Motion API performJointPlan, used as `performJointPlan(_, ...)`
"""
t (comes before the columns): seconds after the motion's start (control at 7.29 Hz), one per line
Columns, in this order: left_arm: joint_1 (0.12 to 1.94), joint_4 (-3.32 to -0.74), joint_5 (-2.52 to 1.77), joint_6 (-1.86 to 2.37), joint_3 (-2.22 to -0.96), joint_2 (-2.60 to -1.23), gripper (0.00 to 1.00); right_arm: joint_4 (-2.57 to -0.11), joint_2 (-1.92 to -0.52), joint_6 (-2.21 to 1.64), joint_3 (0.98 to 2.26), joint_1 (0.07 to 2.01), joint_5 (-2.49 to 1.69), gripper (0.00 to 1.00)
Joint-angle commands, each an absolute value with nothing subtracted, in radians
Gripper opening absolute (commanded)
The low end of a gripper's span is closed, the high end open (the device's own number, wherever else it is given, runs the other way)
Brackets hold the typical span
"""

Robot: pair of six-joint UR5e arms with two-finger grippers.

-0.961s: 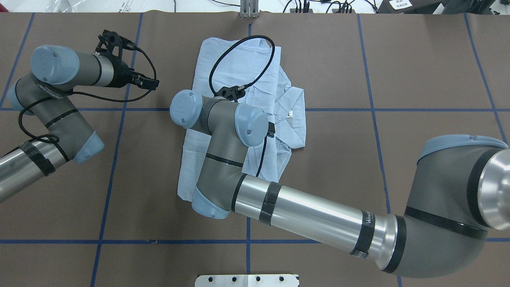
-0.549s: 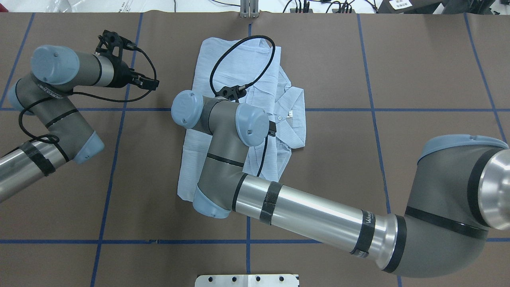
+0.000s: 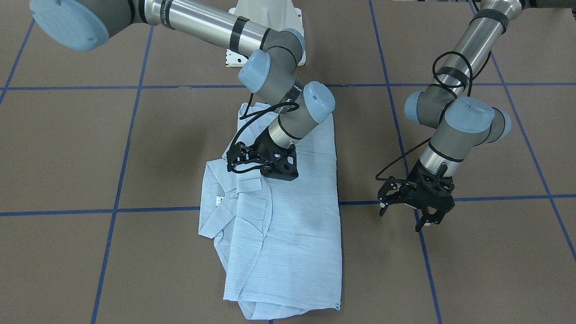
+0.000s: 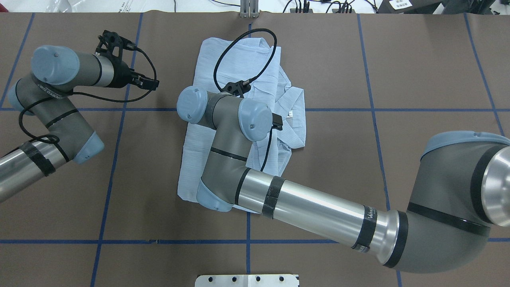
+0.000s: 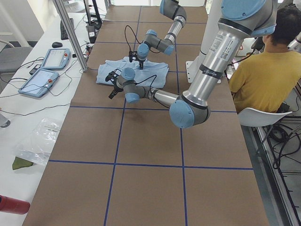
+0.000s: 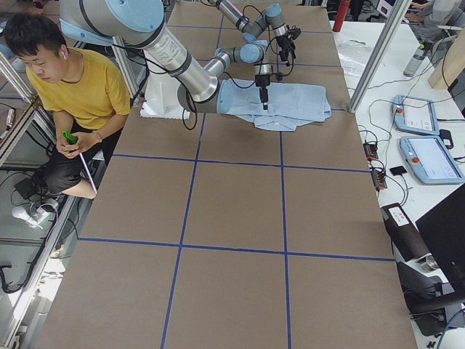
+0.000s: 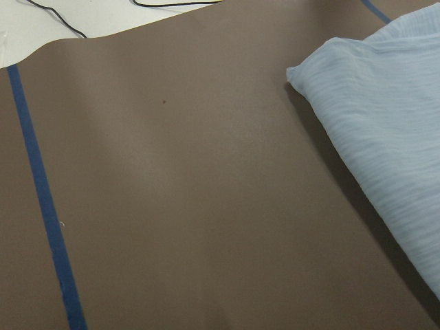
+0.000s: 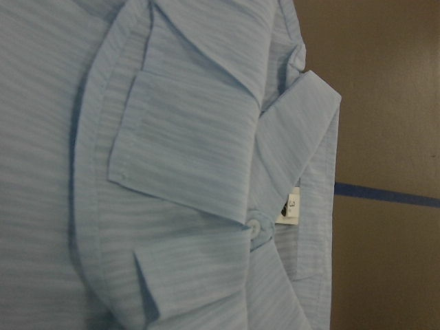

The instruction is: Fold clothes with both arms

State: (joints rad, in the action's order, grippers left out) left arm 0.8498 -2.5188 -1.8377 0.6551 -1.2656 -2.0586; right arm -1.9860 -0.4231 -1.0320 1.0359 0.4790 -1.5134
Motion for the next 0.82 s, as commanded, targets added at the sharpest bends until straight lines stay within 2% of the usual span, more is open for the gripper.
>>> performJointPlan(0.0,0.850,-2.520,-1.838,0.660,-1.266,-2.059,1.00,-2.045,-0.507,-0.999,1.160,0.497,-1.506,1.00)
performJointPlan(0.14,0.850,-2.520,-1.838,0.658,-1.266,-2.059,1.00,-2.045,-0.641,-0.994,1.293,0.497,-1.487,1.00)
performJointPlan(0.41,0.850,-2.522,-1.838,0.661,-1.267,-2.049,1.00,-2.180,-0.890,-0.852,1.664,0.540,-1.476,1.00)
performJointPlan(0.55,0.850,-2.534,-1.838,0.663,-1.266,-2.048,1.00,-2.206,-0.943,-0.795,1.772,0.566,-1.479,1.00)
performJointPlan(0.69,0.848,-2.534,-1.838,0.661,-1.267,-2.045,1.00,-2.192,-0.953,-0.795,1.787,0.574,-1.482,1.00)
